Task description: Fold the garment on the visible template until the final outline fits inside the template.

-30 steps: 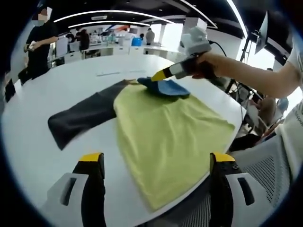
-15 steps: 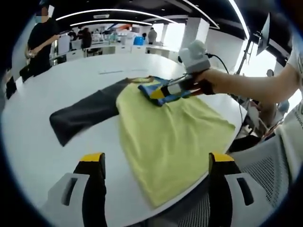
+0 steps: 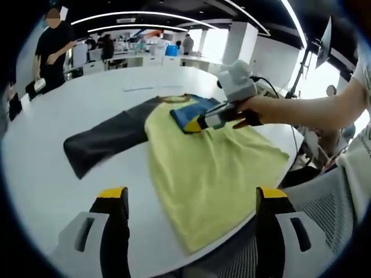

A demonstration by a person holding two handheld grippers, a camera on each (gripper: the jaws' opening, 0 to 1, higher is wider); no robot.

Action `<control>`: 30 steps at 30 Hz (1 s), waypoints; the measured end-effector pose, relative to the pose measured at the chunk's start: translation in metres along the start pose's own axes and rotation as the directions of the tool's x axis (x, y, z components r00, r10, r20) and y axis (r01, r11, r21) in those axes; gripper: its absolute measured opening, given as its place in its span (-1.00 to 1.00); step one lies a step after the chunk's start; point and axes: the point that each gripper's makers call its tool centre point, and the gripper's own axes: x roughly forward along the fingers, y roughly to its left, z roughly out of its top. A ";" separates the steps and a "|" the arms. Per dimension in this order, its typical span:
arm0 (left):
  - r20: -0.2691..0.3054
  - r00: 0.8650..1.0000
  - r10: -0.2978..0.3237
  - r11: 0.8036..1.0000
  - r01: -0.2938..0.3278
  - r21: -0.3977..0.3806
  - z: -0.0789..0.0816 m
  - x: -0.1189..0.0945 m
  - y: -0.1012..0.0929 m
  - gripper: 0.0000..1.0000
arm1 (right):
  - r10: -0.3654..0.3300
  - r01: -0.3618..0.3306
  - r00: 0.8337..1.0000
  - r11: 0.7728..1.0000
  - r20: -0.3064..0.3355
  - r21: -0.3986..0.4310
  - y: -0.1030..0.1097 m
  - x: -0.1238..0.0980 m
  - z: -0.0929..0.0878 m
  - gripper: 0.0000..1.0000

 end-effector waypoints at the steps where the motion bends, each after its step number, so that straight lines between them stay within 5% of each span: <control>1: -0.002 1.000 0.000 1.000 0.000 0.003 0.000 0.000 0.000 0.74 | 0.004 -0.004 1.000 1.000 -0.004 0.008 0.000 -0.001 0.001 -1.00; 14: 0.005 1.000 -0.003 1.000 0.003 -0.011 0.001 -0.001 0.000 0.74 | -0.067 0.067 0.998 0.998 0.018 -0.014 -0.020 -0.025 0.008 -0.33; 20: -0.002 1.000 -0.010 1.000 0.010 0.002 0.002 0.000 -0.001 0.73 | -0.075 0.075 0.997 0.990 -0.006 0.123 -0.030 -0.026 0.003 -0.31; 30: -0.019 1.000 -0.009 1.000 0.009 0.019 0.002 0.000 0.003 0.71 | -0.104 0.107 0.994 0.978 -0.025 0.177 -0.040 -0.020 0.000 -0.47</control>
